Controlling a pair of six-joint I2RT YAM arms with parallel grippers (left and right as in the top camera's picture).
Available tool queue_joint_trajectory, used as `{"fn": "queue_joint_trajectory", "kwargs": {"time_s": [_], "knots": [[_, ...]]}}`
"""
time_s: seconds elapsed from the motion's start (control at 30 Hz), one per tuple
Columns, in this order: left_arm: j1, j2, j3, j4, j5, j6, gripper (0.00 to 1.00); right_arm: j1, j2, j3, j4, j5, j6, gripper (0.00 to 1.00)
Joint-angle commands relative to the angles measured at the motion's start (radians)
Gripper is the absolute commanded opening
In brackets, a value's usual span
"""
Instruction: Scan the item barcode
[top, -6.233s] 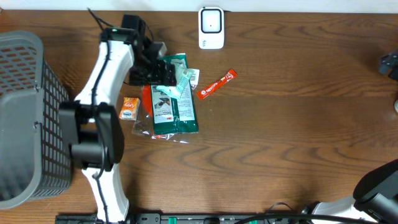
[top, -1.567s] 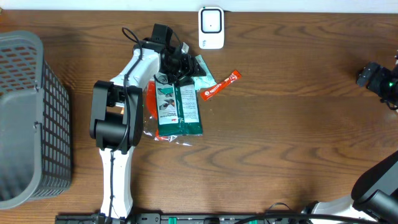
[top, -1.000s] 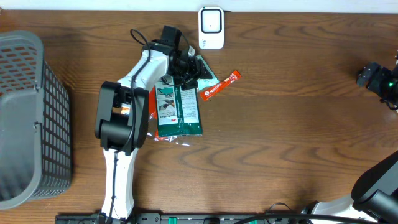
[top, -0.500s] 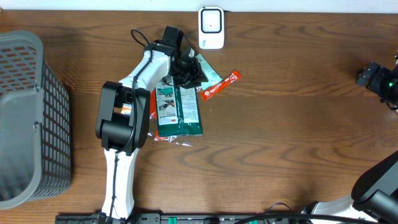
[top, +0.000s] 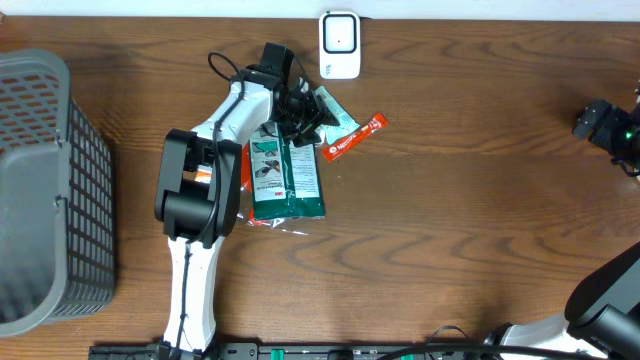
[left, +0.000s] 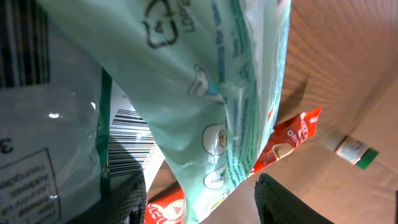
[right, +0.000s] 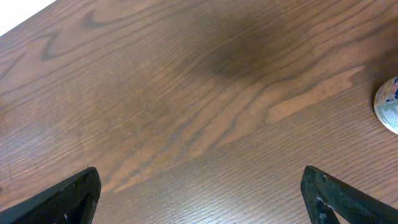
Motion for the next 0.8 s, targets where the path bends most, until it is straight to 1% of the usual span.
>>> {"fn": "queue_joint_trajectory", "kwargs": {"time_s": [0.0,0.17,0.27,0.33,0.4,0.47,0.5,0.53,0.57,0.7,0.77], "knots": [[-0.018,0.062,-0.005,0.024,-0.012,-0.072,0.57,0.014,0.004,-0.007,0.003,0.003,-0.011,0.99],[-0.035,0.062,-0.005,0.089,-0.011,-0.132,0.56,0.014,0.004,-0.007,0.002,0.003,-0.011,0.99],[-0.044,0.062,-0.005,0.097,-0.019,-0.132,0.49,0.014,0.004,-0.007,0.002,0.003,-0.011,0.99],[-0.045,0.062,-0.005,0.097,-0.022,-0.132,0.42,0.014,0.004,-0.007,0.002,0.003,-0.011,0.99],[-0.045,0.062,-0.005,0.097,-0.022,-0.132,0.29,0.014,0.004,-0.007,0.002,0.003,-0.011,0.99],[-0.045,0.062,-0.005,0.097,-0.022,-0.132,0.20,0.014,0.004,-0.007,0.002,0.003,-0.011,0.99],[-0.045,0.062,-0.005,0.097,-0.022,-0.132,0.19,0.014,0.004,-0.007,0.002,0.003,-0.011,0.99],[-0.045,0.062,-0.005,0.097,-0.022,-0.132,0.12,0.014,0.004,-0.007,0.002,0.003,-0.011,0.99],[-0.045,0.062,-0.005,0.097,-0.022,-0.132,0.08,0.014,0.004,-0.007,0.002,0.003,-0.011,0.99],[-0.045,0.062,-0.005,0.097,-0.012,-0.132,0.07,0.014,0.004,-0.007,0.000,0.003,-0.011,0.99],[-0.044,0.062,-0.005,0.097,0.007,-0.131,0.08,0.014,0.004,-0.007,-0.001,0.003,-0.011,0.99]]}}
